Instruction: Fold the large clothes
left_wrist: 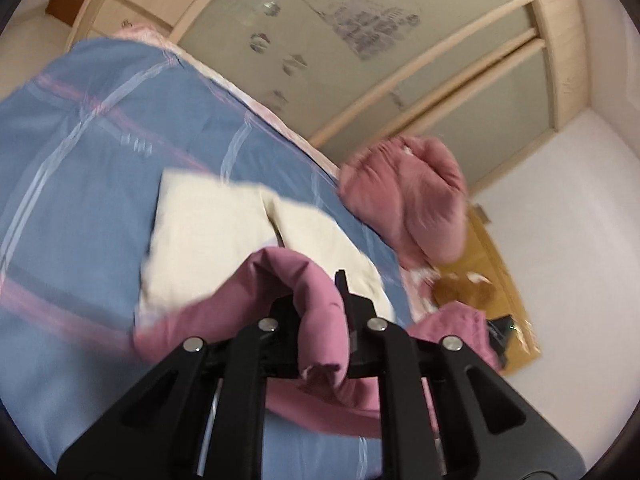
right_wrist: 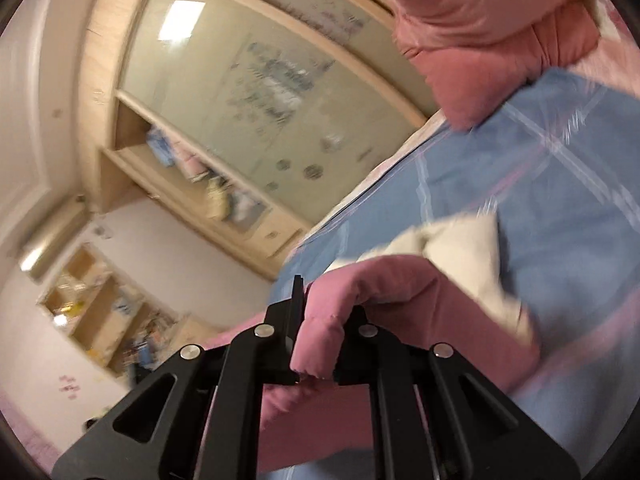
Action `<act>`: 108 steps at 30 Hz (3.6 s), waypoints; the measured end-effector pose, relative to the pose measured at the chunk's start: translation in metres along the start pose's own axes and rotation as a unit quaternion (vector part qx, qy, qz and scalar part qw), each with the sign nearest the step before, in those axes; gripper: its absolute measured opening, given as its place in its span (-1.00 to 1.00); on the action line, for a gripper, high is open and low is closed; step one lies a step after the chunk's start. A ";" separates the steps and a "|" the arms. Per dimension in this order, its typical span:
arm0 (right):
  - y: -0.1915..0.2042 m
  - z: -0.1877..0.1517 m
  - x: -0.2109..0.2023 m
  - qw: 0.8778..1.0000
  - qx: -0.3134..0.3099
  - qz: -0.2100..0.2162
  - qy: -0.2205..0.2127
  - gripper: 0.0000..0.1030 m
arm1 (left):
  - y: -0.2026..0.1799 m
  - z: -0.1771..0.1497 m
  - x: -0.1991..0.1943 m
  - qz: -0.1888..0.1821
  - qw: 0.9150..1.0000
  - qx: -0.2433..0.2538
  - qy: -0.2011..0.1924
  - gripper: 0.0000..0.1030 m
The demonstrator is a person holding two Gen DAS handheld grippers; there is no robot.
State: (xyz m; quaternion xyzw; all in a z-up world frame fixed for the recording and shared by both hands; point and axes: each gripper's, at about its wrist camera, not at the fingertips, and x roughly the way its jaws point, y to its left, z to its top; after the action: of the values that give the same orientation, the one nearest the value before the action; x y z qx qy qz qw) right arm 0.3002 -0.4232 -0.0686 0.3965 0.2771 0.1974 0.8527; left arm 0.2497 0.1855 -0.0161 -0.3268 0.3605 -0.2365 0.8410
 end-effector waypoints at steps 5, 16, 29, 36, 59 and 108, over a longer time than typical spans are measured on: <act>-0.036 0.054 0.091 0.997 0.011 -0.074 -0.003 -0.80 | 0.003 0.071 0.082 0.079 0.997 0.012 -0.013 -0.75; -0.192 0.034 0.198 0.985 0.121 -0.113 0.052 -0.68 | 0.146 0.085 0.228 0.170 0.980 -0.099 0.034 -0.64; -0.195 0.053 0.120 0.983 0.138 -0.098 -0.074 0.83 | 0.120 0.093 0.178 0.133 0.987 -0.077 -0.046 -0.54; -0.077 0.039 0.121 0.993 -0.064 -0.095 -0.022 0.83 | 0.050 0.100 0.092 0.110 0.969 -0.008 -0.223 0.70; 0.032 -0.118 0.349 0.861 -0.398 -0.272 0.161 0.22 | 0.018 0.007 0.312 0.245 0.952 0.154 0.102 -0.33; 0.233 -0.246 0.556 0.749 -0.498 -0.314 0.304 -0.80 | 0.135 -0.057 0.075 0.137 0.988 -0.042 -0.056 -0.46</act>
State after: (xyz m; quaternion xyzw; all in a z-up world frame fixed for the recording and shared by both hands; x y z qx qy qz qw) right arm 0.5450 0.1670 -0.1922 -0.2749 0.4935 0.1383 0.8135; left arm 0.2752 0.2077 -0.1770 -0.3222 0.3640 -0.0846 0.8698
